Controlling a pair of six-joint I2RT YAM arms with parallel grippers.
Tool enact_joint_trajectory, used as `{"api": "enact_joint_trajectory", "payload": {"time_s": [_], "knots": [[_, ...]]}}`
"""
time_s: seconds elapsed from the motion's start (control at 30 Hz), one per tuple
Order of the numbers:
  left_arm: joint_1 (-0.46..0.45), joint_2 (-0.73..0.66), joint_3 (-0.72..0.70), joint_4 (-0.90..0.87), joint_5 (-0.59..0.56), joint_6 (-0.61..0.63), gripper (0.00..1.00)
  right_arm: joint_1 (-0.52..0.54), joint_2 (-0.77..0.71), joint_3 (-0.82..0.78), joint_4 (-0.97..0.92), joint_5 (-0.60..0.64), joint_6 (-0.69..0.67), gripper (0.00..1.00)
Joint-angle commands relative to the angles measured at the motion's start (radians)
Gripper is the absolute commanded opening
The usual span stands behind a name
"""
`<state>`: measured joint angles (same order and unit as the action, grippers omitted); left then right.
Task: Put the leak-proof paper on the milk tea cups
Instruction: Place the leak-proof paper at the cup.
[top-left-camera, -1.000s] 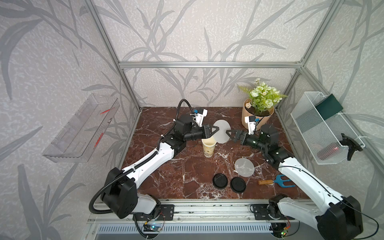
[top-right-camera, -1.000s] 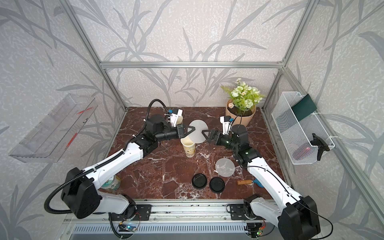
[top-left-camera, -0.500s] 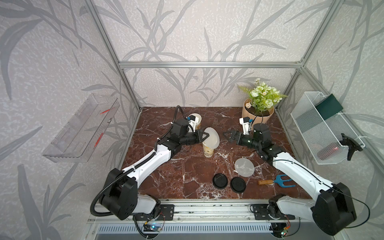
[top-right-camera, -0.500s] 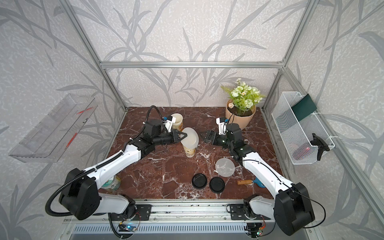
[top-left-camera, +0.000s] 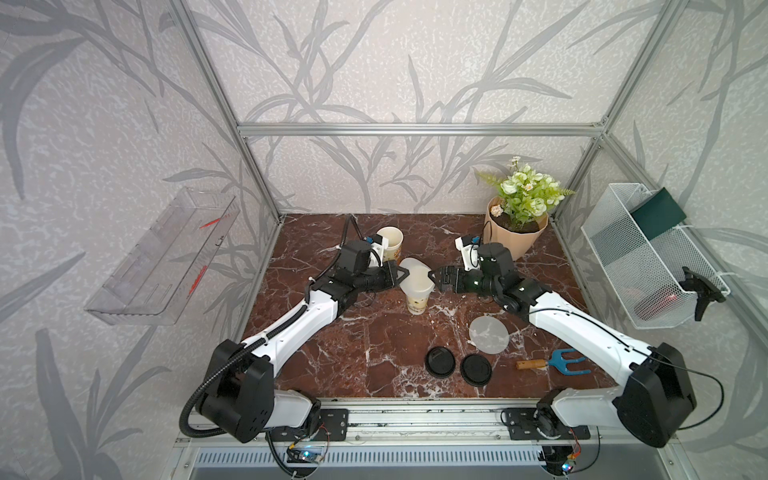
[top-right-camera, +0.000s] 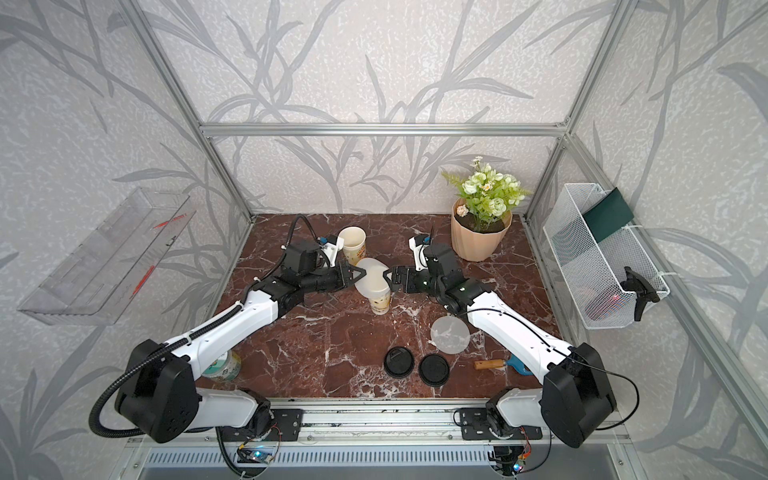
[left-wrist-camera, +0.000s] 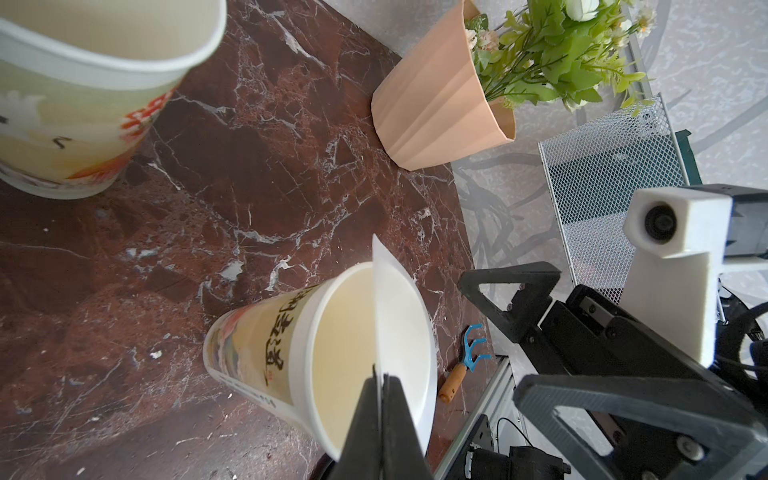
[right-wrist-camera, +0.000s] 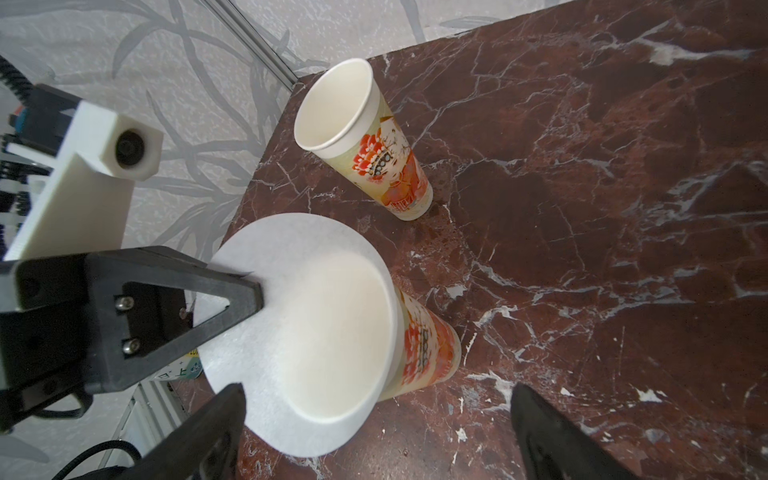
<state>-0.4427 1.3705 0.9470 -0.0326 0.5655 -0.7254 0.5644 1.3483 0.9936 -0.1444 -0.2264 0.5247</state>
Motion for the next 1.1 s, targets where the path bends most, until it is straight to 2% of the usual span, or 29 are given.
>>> {"api": "enact_joint_trajectory", "payload": {"time_s": [0.0,0.13,0.2,0.3,0.53,0.73,1.07], "knots": [[0.003,0.004,-0.005,-0.004,-0.003,0.010,0.00,0.005,0.006,0.030,-0.031,0.062,-0.022,0.99],[0.005,0.008,-0.003,-0.016,-0.009,0.017,0.01,0.006,0.015,0.029,-0.021,0.062,-0.020,0.99],[0.007,0.007,-0.005,-0.016,-0.013,0.017,0.09,0.005,0.018,0.027,-0.017,0.059,-0.021,0.99],[0.010,0.007,-0.003,-0.020,-0.018,0.017,0.15,0.005,0.022,0.024,-0.015,0.061,-0.023,0.99],[0.020,0.012,0.006,-0.033,-0.020,0.021,0.11,0.005,0.023,0.017,-0.009,0.058,-0.023,0.99],[0.031,0.017,0.011,-0.049,-0.026,0.024,0.26,0.005,0.029,0.020,-0.012,0.055,-0.026,0.99],[0.042,0.030,0.019,-0.057,-0.027,0.027,0.29,0.005,0.032,0.016,-0.019,0.061,-0.035,0.99]]}}
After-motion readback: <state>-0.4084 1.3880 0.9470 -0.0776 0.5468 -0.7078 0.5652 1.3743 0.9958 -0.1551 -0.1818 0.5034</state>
